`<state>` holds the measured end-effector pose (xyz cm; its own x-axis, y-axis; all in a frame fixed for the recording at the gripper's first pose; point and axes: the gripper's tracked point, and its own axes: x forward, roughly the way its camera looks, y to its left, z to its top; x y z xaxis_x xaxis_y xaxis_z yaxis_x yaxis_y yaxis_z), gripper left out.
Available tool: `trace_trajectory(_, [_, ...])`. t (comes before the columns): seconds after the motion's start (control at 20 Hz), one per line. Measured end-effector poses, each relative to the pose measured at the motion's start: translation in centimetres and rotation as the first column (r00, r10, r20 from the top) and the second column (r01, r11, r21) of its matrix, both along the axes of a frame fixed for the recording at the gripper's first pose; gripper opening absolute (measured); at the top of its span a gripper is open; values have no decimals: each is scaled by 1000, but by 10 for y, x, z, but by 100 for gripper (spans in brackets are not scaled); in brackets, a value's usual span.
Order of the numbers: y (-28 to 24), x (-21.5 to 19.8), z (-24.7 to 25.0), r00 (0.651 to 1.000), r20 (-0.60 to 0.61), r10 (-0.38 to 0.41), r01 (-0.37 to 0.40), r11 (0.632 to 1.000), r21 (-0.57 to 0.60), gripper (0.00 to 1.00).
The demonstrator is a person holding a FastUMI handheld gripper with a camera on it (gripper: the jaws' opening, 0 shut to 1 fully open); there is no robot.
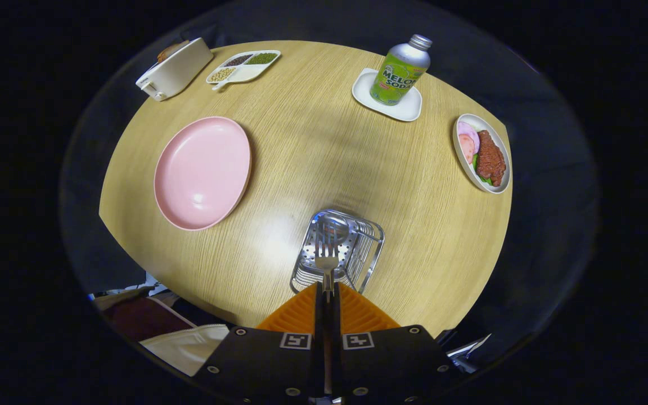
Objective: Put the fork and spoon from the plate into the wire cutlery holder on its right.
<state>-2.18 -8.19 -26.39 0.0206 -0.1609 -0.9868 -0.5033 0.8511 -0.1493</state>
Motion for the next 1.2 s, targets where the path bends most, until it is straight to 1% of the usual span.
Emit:
trace_trajectory(0.2, [-2,6,2,1000,28,-3,3,1000,-3,11])
trace_trajectory(0.3, [0,9,6,999,54,-4,4,1000,8,19])
trace_trajectory(0.35, [5,10,9,998,63,-17,16,999,28,28])
trace_trajectory(0.4, [10,10,11,997,71,-27,23,998,51,38])
trace_trajectory(0.55, [22,21,25,988,151,-39,25,995,91,100])
trace_trajectory(0.7, [46,38,46,965,248,-83,39,984,176,100])
trace_trajectory(0.8, [60,54,63,938,328,-117,42,973,227,100])
trace_trajectory(0.85, [66,64,74,918,373,-133,41,968,246,100])
trace_trajectory(0.95, [84,88,98,860,478,-178,29,953,302,100])
trace_trajectory(1.05, [97,103,123,791,568,-227,15,936,352,100])
trace_trajectory(1.15, [105,117,151,722,643,-254,-15,924,382,100])
trace_trajectory(1.2, [108,119,161,697,666,-267,-24,919,394,100])
